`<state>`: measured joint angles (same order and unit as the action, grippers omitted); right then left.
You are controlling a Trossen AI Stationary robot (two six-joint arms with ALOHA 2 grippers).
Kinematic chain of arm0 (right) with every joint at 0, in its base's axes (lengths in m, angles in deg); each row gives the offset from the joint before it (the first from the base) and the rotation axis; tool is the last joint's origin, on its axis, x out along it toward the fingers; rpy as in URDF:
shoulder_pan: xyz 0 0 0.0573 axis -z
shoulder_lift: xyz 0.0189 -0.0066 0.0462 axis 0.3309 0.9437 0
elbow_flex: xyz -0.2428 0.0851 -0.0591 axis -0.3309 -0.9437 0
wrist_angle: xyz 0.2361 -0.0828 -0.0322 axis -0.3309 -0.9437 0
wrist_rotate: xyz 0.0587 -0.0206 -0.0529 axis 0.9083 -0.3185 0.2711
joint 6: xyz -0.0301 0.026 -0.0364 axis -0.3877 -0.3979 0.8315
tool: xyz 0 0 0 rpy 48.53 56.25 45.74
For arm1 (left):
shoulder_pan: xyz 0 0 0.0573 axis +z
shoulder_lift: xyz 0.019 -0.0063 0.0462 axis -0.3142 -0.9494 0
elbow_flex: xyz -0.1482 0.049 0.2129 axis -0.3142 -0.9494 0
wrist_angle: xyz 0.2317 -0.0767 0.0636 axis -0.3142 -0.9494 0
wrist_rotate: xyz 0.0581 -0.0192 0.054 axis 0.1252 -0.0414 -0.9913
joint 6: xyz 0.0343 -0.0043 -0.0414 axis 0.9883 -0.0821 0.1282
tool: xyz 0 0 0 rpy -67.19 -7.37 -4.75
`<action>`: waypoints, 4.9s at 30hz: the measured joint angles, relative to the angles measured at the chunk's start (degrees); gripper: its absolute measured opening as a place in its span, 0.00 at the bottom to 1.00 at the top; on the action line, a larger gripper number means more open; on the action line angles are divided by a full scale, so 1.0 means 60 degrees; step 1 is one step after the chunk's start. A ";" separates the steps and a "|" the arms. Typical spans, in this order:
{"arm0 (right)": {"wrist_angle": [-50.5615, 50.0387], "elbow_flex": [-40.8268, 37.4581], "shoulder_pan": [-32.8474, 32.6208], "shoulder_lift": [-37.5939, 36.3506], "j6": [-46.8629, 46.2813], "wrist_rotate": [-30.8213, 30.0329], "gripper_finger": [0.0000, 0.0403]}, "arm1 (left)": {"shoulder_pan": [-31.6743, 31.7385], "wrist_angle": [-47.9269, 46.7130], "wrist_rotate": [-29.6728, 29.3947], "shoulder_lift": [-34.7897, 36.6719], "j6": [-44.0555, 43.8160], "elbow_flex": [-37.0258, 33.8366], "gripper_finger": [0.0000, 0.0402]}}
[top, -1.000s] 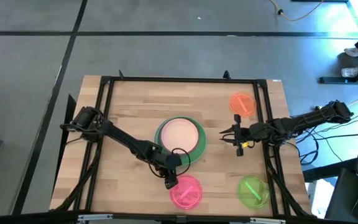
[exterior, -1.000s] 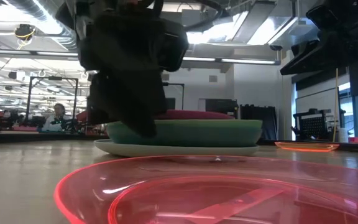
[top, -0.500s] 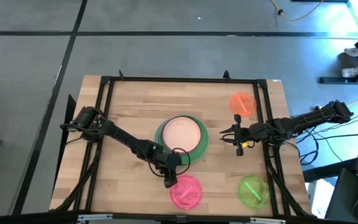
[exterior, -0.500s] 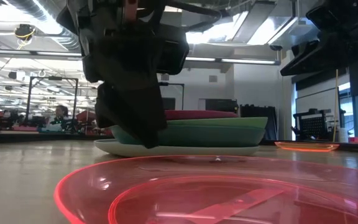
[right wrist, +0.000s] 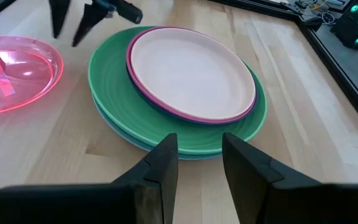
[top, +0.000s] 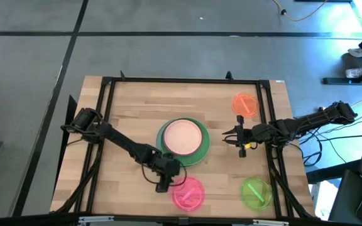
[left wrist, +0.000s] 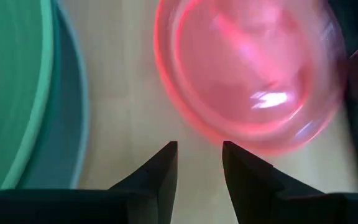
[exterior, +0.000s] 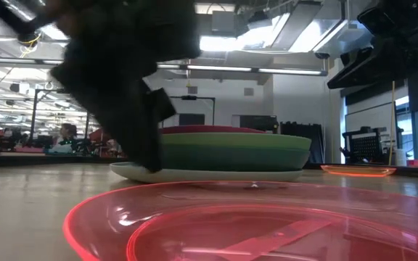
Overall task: Stack plastic plates
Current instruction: Stack the light pink plate on top of the light orange plate
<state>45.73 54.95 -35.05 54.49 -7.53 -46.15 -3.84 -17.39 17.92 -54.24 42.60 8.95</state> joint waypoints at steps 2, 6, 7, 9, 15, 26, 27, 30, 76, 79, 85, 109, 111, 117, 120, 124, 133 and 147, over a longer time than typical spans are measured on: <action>-0.0008 0.0000 0.0000 -0.0001 0.0000 0.0000 0.29 | -0.0172 -0.0574 -0.0665 -0.0001 0.0412 -0.0001 0.30; -0.0002 0.0000 0.0000 -0.0001 0.0000 0.0000 0.29 | -0.0372 -0.1631 -0.2053 -0.0009 0.0659 -0.0005 0.30; 0.0001 0.0000 0.0000 -0.0001 0.0003 0.0000 0.29 | -0.0393 -0.1687 -0.2347 -0.0009 0.0669 -0.0005 0.30; 0.0001 0.0000 -0.0002 -0.0001 0.0002 0.0000 0.29 | -0.0401 -0.1691 -0.2570 -0.0009 0.0782 -0.0001 0.30; 0.0001 0.0000 0.0000 -0.0001 0.0004 0.0000 0.29 | -0.0401 -0.1844 -0.3238 -0.0009 0.0928 -0.0001 0.30; -0.0033 0.0000 -0.0003 -0.0001 0.0007 0.0000 0.29 | 0.0190 -0.1888 -0.3875 -0.0009 0.0563 -0.0001 0.30; -0.0050 0.0000 -0.0002 -0.0001 0.0007 0.0000 0.29 | 0.0233 -0.1830 -0.3680 -0.0009 0.0261 -0.0001 0.30; -0.0070 0.0000 0.0000 -0.0001 0.0007 0.0000 0.29 | 0.0314 -0.1552 -0.2520 -0.0009 -0.0583 -0.0001 0.30; -0.0058 -0.0004 -0.0004 0.0001 -0.0029 -0.0007 0.29 | 0.0546 0.2370 0.0936 -0.1324 -0.4879 0.0024 0.26; -0.0084 -0.0004 0.0000 0.0002 -0.0029 -0.0004 0.29 | 0.0580 0.2348 0.0860 -0.1324 -0.4558 0.0024 0.20; -0.0071 -0.0004 -0.0004 0.0002 -0.0029 -0.0004 0.29 | 0.0602 0.2294 0.0853 -0.1342 -0.3916 0.0020 0.05; -0.0039 -0.0004 -0.0004 0.0006 0.0007 -0.0004 0.29 | 0.1483 0.1890 0.1060 -0.0015 -0.2581 0.0002 0.01; -0.0017 -0.0004 0.0000 0.0006 0.0017 -0.0007 0.29 | 0.1533 0.1658 0.1067 0.0221 -0.2372 0.0002 0.01; 0.0054 -0.0004 -0.0004 0.0005 0.0385 -0.0419 0.29 | 0.1935 0.0932 0.0741 0.1294 -0.1597 0.0002 0.01; 0.0100 -0.0004 -0.0004 0.0006 0.0676 -0.0709 0.29 | 0.2330 0.0538 0.0221 0.1976 -0.1016 0.0002 0.01; 0.0248 -0.0004 -0.0004 0.0004 0.1013 -0.0906 0.29 | 0.3027 0.0188 -0.0899 0.2889 -0.0081 0.0002 0.01; 0.0316 -0.0004 0.0000 0.0002 0.1220 -0.1104 0.29 | 0.5109 -0.0195 -0.1576 0.3630 0.1165 0.0006 0.01; 0.0230 -0.0004 0.0000 0.0002 0.1210 -0.1102 0.29 | 0.6149 -0.0642 -0.1388 0.2374 0.1937 0.0006 0.01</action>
<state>47.10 54.92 -35.05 54.51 -0.27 -52.76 33.05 -21.25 9.59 -39.99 54.22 8.98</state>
